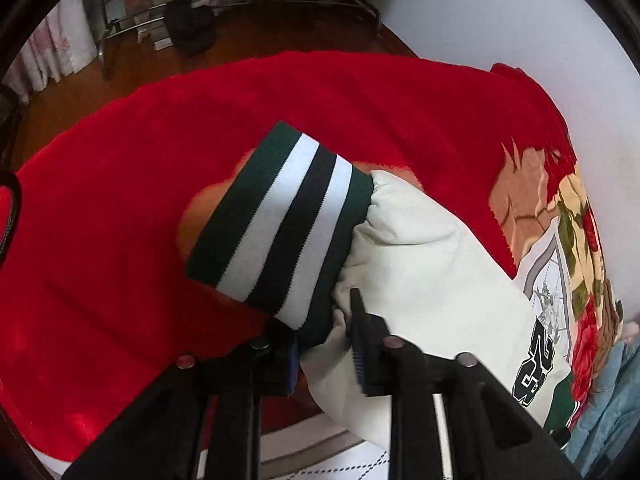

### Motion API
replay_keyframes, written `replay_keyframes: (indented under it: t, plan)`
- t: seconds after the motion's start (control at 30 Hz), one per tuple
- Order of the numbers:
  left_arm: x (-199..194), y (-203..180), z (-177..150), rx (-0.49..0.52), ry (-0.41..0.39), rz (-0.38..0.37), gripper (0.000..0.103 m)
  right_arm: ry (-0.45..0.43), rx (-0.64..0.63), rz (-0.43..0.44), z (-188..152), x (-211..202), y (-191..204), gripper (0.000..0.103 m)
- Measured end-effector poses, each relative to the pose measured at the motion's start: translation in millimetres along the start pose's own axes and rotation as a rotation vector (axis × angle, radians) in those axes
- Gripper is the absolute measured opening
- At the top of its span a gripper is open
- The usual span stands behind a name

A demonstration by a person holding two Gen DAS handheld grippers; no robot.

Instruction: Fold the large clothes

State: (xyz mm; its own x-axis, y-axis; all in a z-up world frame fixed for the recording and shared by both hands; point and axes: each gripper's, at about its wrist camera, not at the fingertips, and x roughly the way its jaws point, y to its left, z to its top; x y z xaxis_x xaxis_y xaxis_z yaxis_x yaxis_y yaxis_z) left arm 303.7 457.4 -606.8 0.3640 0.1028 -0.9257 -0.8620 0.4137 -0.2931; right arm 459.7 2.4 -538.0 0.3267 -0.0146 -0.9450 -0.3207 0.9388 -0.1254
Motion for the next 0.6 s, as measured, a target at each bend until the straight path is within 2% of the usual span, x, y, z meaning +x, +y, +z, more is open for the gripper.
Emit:
replay_keyframes:
  t: [0.07,0.13,0.2,0.23,0.27,0.3,0.33,0.37,0.4,0.43,0.47,0.5,0.6]
  plan:
    - [-1,9,-3,-0.003,0.025,-0.023,0.032,-0.041,-0.065,-0.026,9,-3,18,0.016]
    - [8,7,-3,-0.004,0.048,-0.061,0.044,-0.084,-0.165,-0.006,12,-9,40,0.016]
    - [13,1,-3,0.014,0.048,-0.067,0.053,-0.045,-0.229,0.018,8,-1,53,0.016]
    - [16,-5,-4,0.029,0.043,-0.048,0.053,0.007,-0.248,0.025,3,11,58,0.019]
    - [15,-7,-4,0.038,0.037,-0.033,0.054,0.021,-0.24,0.035,1,14,57,0.024]
    - [16,-13,-5,0.04,0.017,-0.02,0.053,0.02,-0.202,0.067,-1,14,51,0.024]
    - [17,-18,-4,0.034,0.007,-0.017,0.053,0.012,-0.173,0.094,-2,11,44,0.029]
    - [17,-21,-4,0.02,-0.014,-0.013,0.048,0.012,-0.115,0.151,-3,5,32,0.039]
    - [15,-22,-4,0.013,-0.033,-0.002,0.033,0.017,-0.052,0.205,-4,0,21,0.045]
    - [12,-22,-3,0.014,-0.055,0.012,0.023,0.023,0.01,0.252,-6,-5,9,0.055]
    - [11,-27,-1,0.019,-0.073,0.021,0.016,0.03,0.064,0.286,-8,-10,-1,0.056]
    - [9,-33,0,0.025,-0.088,0.029,0.014,0.035,0.106,0.298,-11,-13,-10,0.056]
    - [-13,-53,3,0.063,-0.162,0.063,0.013,0.042,0.209,0.24,-19,-26,-33,0.057]
